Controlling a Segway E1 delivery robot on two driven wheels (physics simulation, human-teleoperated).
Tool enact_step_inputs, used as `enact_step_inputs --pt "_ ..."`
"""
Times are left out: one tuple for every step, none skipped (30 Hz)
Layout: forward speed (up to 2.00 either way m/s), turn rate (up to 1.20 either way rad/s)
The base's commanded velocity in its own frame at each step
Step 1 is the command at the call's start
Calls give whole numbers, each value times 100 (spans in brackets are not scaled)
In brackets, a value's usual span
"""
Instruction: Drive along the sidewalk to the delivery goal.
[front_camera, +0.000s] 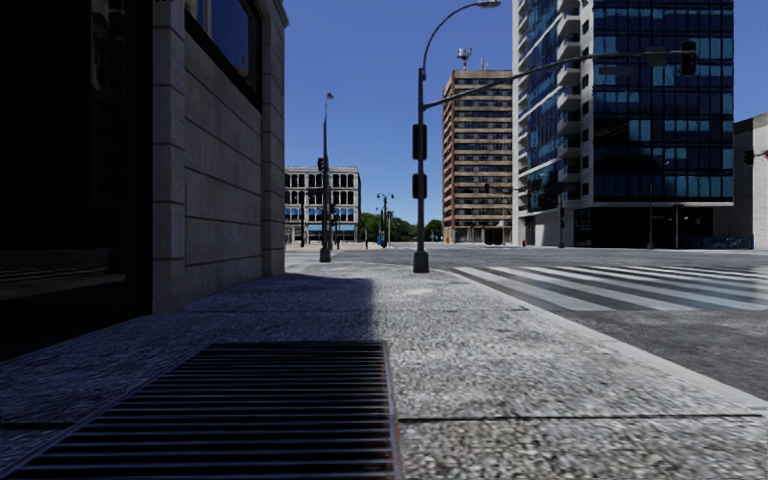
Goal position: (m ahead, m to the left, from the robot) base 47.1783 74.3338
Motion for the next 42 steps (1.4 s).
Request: enact_step_inputs --pt "200 0" --pt "200 0" --pt "200 0" --pt "200 0" --pt "200 0" --pt "200 0" --pt "200 0" --pt "200 0" --pt "200 0" --pt "200 0" --pt "200 0" --pt "200 0" --pt "200 0" --pt "200 0" --pt "200 0" --pt "200 0" --pt "200 0" --pt "200 0" --pt "200 0" --pt "200 0" --pt "200 0" --pt "200 0" --pt "200 0" --pt "200 0" --pt "200 0" --pt "200 0" --pt "200 0" --pt "200 0" --pt "200 0" --pt "200 0" --pt "200 0" --pt "200 0" --pt "200 0" --pt "200 0" --pt "200 0" --pt "200 0" --pt "200 0" --pt "200 0" --pt "200 0" --pt "200 0" --pt "200 0" --pt "200 0"
